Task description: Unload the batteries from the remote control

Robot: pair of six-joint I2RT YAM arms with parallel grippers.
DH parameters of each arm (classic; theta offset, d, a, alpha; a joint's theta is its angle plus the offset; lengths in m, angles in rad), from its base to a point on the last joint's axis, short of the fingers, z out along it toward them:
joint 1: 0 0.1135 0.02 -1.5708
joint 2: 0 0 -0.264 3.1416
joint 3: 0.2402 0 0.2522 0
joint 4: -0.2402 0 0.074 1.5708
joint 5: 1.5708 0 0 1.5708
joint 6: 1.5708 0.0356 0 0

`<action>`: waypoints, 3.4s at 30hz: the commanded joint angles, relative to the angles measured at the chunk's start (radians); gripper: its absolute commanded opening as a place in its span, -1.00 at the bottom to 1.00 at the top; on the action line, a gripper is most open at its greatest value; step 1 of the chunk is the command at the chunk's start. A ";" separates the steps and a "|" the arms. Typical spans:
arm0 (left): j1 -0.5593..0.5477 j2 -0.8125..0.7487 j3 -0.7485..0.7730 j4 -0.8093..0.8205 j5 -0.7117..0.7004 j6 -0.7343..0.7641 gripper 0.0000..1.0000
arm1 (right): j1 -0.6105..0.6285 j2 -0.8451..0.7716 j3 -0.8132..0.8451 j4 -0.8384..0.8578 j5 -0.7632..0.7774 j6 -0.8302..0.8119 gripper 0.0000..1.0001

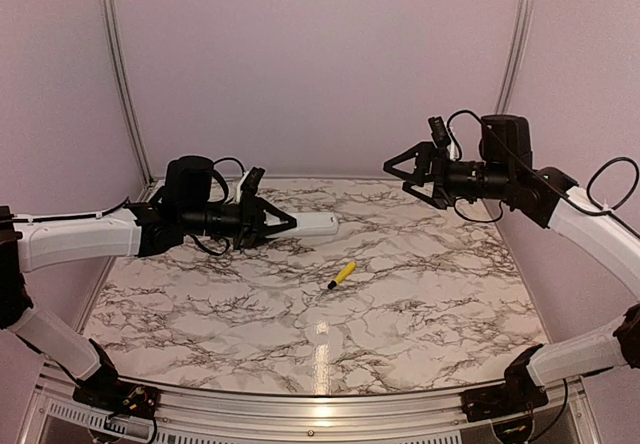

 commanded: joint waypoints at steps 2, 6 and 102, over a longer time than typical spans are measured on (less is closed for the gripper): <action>0.006 0.043 0.040 -0.052 -0.019 0.031 -1.00 | 0.043 0.023 0.072 -0.085 0.089 0.001 0.92; 0.006 0.071 0.060 -0.079 -0.043 0.045 -1.00 | 0.059 0.046 0.081 -0.119 0.119 0.005 0.91; -0.076 0.387 0.338 0.064 -0.007 -0.133 -1.00 | 0.145 0.302 0.118 -0.108 0.142 -0.011 0.72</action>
